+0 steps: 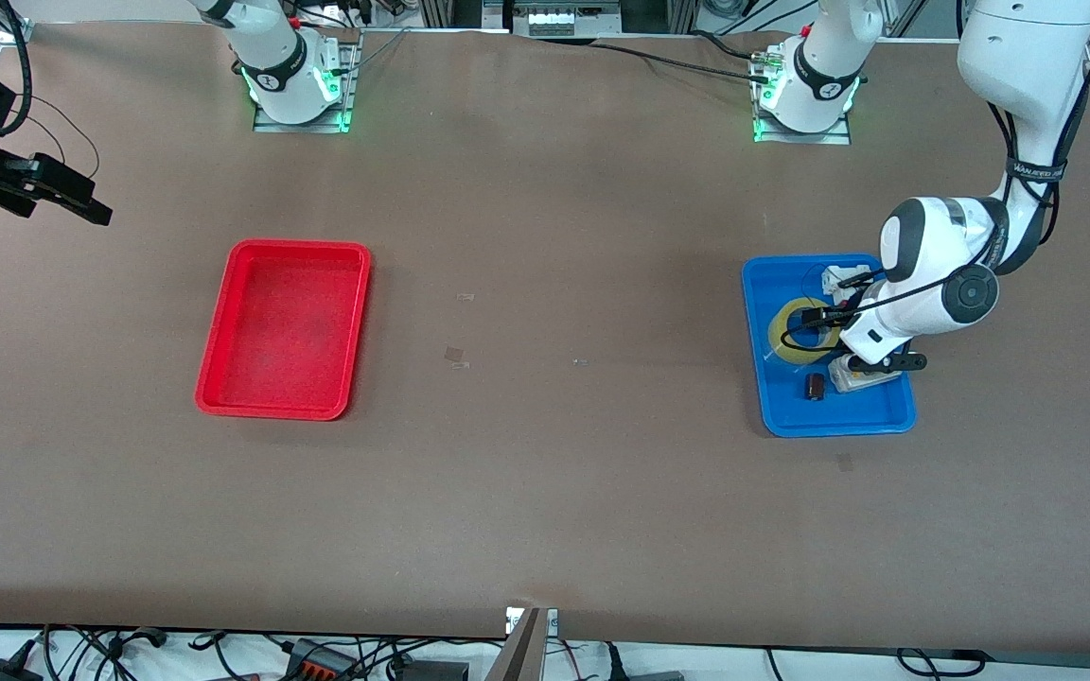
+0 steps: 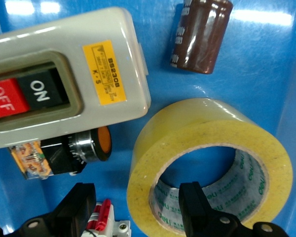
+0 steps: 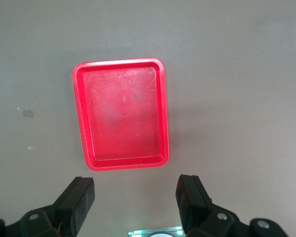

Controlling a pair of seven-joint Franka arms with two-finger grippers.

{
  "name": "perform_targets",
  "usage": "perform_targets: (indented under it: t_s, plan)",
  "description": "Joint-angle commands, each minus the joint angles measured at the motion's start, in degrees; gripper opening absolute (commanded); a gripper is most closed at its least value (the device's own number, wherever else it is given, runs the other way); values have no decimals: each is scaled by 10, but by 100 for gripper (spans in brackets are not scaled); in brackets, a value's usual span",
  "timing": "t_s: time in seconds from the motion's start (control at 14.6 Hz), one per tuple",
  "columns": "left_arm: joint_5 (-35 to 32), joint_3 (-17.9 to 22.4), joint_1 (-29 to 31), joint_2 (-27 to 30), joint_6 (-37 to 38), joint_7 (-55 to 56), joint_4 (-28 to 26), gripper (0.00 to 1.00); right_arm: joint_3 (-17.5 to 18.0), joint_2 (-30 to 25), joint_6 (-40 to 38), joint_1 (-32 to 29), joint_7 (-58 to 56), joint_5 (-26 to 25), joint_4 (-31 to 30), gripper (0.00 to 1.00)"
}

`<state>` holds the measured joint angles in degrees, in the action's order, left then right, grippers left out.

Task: Place and move tape with both arms
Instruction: 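Grasp the yellow tape roll's rim with the left gripper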

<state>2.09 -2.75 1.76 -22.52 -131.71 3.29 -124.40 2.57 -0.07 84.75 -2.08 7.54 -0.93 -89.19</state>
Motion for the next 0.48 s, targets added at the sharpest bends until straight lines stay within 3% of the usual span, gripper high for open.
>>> perform_targets:
  t_s: [0.0,0.27,0.41]
  plan:
    - [-5,-2,-3,-3,-9,5,3,97,6,1,-5,-6,-10,8,6,99]
    - [-5,-2,-4,-3,-7,5,3,30,6,2,-5,-6,-10,8,6,99]
    - [-5,-2,-4,-3,-6,4,3,19,6,2,-5,-6,-10,8,6,99]
